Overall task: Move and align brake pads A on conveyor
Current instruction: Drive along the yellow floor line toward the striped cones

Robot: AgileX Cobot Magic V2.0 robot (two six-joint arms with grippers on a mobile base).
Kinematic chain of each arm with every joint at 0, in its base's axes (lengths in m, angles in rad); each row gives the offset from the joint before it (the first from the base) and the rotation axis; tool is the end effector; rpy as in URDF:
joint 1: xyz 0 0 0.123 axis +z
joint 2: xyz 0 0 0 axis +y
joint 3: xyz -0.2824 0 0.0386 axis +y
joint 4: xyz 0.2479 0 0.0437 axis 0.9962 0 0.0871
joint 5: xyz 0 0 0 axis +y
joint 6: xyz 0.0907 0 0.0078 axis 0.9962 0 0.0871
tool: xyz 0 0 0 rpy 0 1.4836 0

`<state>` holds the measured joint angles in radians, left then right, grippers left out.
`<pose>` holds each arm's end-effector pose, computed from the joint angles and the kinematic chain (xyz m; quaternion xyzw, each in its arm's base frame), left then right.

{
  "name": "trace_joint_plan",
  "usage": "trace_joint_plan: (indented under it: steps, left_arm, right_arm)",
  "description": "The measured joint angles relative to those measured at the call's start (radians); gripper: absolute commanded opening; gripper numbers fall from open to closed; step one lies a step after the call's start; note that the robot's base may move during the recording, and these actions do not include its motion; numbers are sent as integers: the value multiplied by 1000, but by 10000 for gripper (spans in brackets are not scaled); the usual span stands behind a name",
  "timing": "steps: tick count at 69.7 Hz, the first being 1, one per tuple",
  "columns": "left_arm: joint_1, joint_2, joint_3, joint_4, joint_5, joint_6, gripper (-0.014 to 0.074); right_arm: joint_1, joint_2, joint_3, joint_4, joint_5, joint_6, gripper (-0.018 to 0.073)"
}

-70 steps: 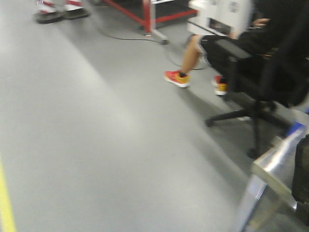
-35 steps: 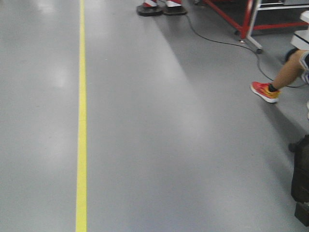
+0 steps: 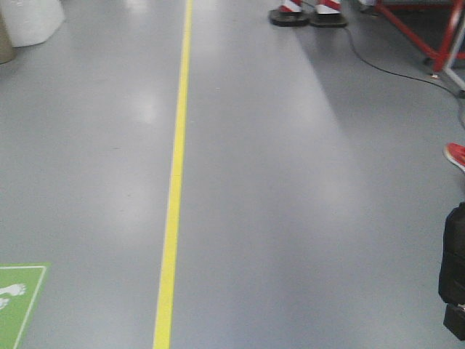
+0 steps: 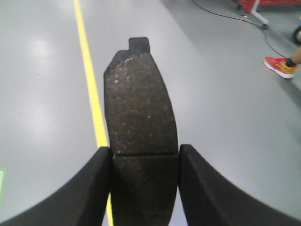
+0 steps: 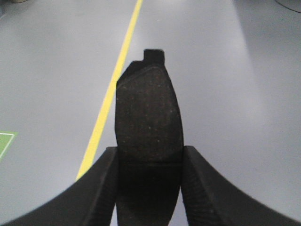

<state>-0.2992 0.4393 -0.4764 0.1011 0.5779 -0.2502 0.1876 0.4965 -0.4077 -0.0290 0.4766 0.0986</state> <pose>0.0862 -0.0213 0.2912 0.0420 0.8461 -0.0995 0.5219 0.1001 0.0178 0.2710 -0.0456 0.8532 0.0618 0.5159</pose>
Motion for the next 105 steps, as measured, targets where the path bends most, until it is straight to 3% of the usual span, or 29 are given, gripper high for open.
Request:
trace_joint_plan:
  steps: [105]
  left_arm:
    - [0, 0, 0, 0, 0, 0, 10]
  right_arm:
    - [0, 0, 0, 0, 0, 0, -1]
